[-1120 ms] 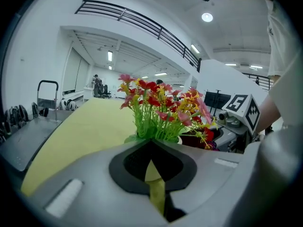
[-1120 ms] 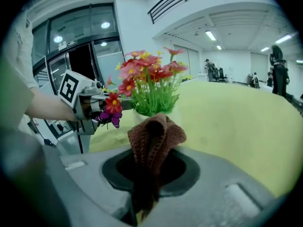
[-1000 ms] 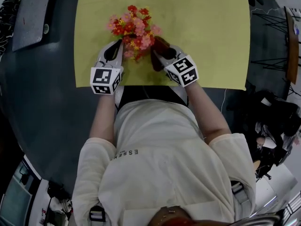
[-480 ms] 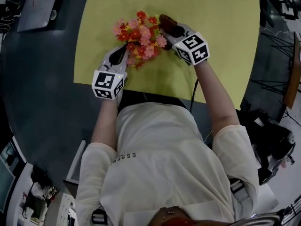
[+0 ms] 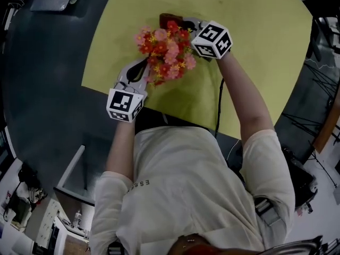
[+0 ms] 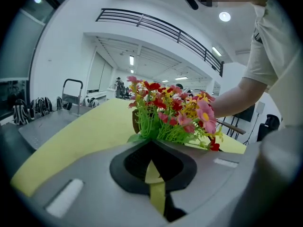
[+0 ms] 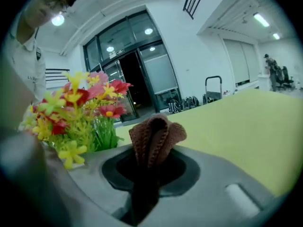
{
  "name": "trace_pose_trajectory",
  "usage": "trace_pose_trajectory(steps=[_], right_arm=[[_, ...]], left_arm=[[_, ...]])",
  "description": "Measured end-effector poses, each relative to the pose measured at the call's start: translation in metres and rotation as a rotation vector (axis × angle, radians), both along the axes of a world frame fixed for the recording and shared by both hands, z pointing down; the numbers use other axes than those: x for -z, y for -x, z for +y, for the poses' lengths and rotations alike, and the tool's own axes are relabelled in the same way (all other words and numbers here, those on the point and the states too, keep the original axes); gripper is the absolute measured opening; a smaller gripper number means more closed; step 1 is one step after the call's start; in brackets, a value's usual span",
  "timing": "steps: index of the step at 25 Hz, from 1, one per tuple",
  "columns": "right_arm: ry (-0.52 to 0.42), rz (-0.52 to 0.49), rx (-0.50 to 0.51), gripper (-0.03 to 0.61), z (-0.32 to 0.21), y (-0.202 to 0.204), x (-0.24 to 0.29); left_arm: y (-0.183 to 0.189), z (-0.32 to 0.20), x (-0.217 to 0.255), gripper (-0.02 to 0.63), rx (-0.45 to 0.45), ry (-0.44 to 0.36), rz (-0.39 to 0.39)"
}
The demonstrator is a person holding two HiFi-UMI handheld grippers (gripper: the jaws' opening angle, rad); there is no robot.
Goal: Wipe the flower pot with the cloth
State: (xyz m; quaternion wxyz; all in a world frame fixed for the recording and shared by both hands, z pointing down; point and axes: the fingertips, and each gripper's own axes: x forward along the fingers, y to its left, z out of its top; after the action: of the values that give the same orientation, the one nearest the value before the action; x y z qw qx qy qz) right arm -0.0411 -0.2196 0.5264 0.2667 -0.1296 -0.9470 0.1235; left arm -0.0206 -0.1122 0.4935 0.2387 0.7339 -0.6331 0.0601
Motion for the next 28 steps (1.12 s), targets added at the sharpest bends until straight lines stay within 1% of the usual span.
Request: trace_pose_trajectory(steps=[2, 5, 11, 13, 16, 18, 25, 28], right_arm=[[0.046, -0.018, 0.037, 0.060, 0.005, 0.009, -0.002], [0.118, -0.042, 0.062, 0.060, 0.010, 0.017, -0.003], [0.262, -0.070, 0.149, 0.060, 0.026, 0.015, 0.001], [0.282, -0.077, 0.156, 0.058, 0.027, 0.012, 0.003], [0.311, -0.086, 0.138, 0.058, 0.025, 0.006, 0.005], [0.320, -0.084, 0.123, 0.058, 0.022, -0.001, 0.005], [0.258, -0.067, 0.077, 0.058, 0.017, -0.034, 0.008], [0.252, -0.057, 0.031, 0.058, 0.018, -0.050, 0.008]], left_arm=[[0.001, 0.000, -0.001, 0.014, 0.018, -0.005, 0.006], [0.001, 0.000, -0.001, 0.014, 0.035, -0.010, 0.009], [0.003, 0.001, 0.001, 0.012, 0.075, -0.017, 0.018], [0.004, 0.002, 0.001, 0.012, 0.085, -0.017, 0.014], [0.005, 0.002, 0.001, 0.012, 0.097, -0.015, 0.009], [0.005, 0.001, 0.000, 0.011, 0.099, -0.013, 0.006], [0.008, 0.000, 0.000, 0.011, 0.113, -0.010, 0.011], [0.008, 0.000, -0.001, 0.011, 0.120, -0.010, 0.011]])
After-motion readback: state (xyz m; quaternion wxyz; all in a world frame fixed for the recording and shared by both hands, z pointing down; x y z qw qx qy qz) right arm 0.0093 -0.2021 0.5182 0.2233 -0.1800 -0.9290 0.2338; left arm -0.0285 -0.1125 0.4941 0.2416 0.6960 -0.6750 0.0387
